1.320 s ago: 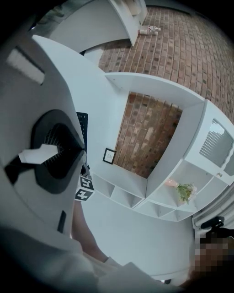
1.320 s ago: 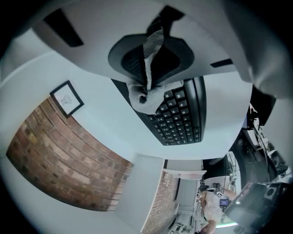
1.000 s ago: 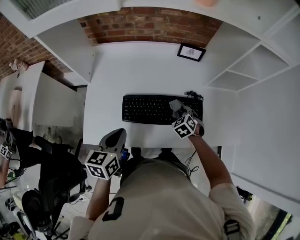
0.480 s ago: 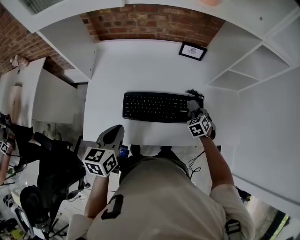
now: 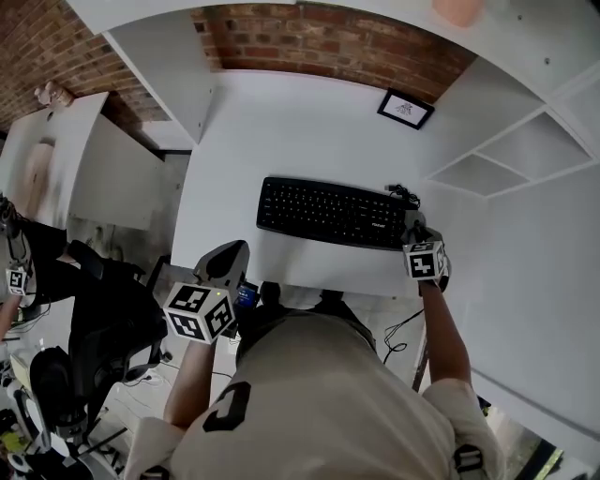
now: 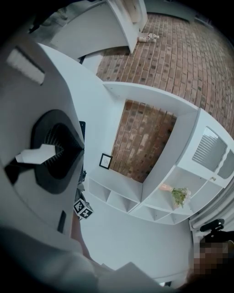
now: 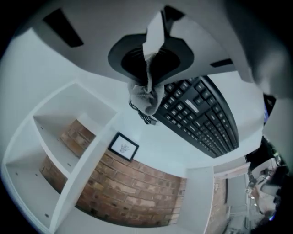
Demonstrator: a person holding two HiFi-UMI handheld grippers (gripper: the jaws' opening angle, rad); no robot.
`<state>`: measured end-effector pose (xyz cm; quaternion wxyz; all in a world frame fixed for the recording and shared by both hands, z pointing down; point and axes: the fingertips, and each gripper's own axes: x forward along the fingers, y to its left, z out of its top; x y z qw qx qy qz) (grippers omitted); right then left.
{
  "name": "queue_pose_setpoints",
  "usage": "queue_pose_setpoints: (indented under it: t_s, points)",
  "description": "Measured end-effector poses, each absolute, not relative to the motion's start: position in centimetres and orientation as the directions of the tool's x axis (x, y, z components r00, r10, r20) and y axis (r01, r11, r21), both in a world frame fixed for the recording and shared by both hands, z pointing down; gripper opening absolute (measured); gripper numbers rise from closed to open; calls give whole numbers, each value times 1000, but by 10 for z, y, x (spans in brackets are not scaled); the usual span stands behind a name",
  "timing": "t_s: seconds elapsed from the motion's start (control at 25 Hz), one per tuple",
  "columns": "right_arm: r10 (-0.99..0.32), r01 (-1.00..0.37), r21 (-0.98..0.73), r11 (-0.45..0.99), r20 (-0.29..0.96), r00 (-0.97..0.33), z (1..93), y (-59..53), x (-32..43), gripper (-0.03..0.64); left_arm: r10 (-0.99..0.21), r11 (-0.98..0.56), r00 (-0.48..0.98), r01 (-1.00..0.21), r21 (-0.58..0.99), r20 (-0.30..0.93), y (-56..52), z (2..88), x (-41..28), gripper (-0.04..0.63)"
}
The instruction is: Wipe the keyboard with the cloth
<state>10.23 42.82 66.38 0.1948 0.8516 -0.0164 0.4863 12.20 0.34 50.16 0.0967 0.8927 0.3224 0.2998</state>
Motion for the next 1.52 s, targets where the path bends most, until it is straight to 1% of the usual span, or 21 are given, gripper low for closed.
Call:
queue_pose_setpoints:
  t_s: [0.08, 0.16, 0.24, 0.4, 0.6, 0.68, 0.84, 1.04, 1.24, 1.52]
  points:
    - [73, -270, 284, -920, 801, 594, 643, 387, 120, 14, 633, -774, 616, 514, 369, 469, 1, 501, 124, 4]
    - [-43, -367, 261, -893, 762, 647, 622, 332, 141, 14, 632, -775, 620, 514, 368, 465, -2, 499, 126, 5]
    - [-158, -467, 246, -849, 725, 670, 604, 274, 158, 14, 628, -778, 629, 511, 366, 458, -5, 497, 127, 5]
    - [-333, -606, 189, -773, 692, 640, 591, 176, 177, 14, 606, -795, 657, 485, 364, 449, -18, 494, 128, 5]
    - [-458, -748, 173, -641, 696, 553, 597, 77, 184, 14, 534, -844, 705, 406, 350, 468, -50, 499, 126, 3]
    - [-468, -779, 171, -603, 715, 519, 610, 51, 187, 14, 506, -860, 719, 377, 344, 477, -62, 501, 123, 3]
    - [-447, -812, 152, -563, 771, 454, 644, 25, 192, 14, 481, -872, 732, 342, 351, 483, -82, 504, 118, 3]
    - [-365, -859, 238, -453, 830, 422, 678, 14, 198, 14, 495, -862, 729, 342, 375, 473, -91, 504, 113, 3]
    - [-336, -837, 224, -500, 840, 426, 685, 32, 197, 14, 495, -861, 730, 341, 378, 471, -92, 506, 116, 3]
    - [-285, -807, 245, -537, 848, 446, 687, 70, 187, 14, 558, -827, 686, 407, 388, 467, -66, 506, 123, 3]
